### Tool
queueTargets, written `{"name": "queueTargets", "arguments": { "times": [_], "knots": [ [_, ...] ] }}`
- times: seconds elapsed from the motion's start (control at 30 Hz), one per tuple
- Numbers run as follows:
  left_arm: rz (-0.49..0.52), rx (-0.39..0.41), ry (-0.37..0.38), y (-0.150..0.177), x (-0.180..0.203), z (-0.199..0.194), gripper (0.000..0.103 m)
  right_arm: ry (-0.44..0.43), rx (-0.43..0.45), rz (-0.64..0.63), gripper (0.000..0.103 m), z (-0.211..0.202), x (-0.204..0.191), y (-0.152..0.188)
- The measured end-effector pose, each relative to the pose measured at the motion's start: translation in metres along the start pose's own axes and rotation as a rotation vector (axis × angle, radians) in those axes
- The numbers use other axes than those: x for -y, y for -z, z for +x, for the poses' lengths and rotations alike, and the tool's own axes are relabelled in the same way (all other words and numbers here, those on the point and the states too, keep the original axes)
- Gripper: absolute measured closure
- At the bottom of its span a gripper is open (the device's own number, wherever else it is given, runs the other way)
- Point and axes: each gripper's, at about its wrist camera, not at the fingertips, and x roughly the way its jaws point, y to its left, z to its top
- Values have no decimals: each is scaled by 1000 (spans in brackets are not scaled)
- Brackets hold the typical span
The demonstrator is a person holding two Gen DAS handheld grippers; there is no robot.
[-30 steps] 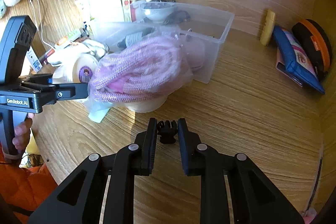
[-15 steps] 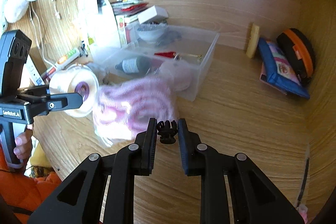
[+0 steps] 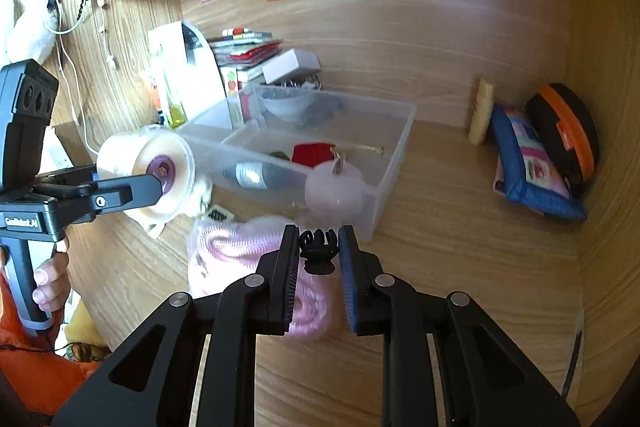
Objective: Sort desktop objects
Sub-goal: 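Carry the cup and clip with both tools over the bin, then open the right tool to drop the black clip in the bin while the left tool drops the cup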
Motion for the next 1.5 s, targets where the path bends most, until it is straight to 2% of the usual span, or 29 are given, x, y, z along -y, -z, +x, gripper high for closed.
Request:
{"name": "queueTargets", "arguments": {
  "times": [0.23, 0.53, 0.9, 1.1, 1.3, 1.4, 1.5],
  "knots": [
    [20, 15, 8, -25, -8, 1, 14, -17, 37, 14, 85, 5, 3, -20],
    [15, 47, -28, -63, -40, 6, 14, -9, 61, 25, 85, 19, 10, -48],
    [16, 20, -88, -96, -71, 38, 14, 29, 58, -11, 85, 42, 11, -93],
    [4, -34, -83, -98, -82, 67, 14, 33, 19, -28, 85, 69, 13, -108],
    [15, -90, -72, -92, -85, 93, 14, 22, -68, 16, 85, 106, 23, -101],
    [20, -123, -67, -88, -85, 105, 14, 12, -87, 26, 85, 113, 26, -97],
    [62, -118, -92, -85, -78, 107, 14, -7, -94, 38, 85, 118, 29, -95]
  ]
}}
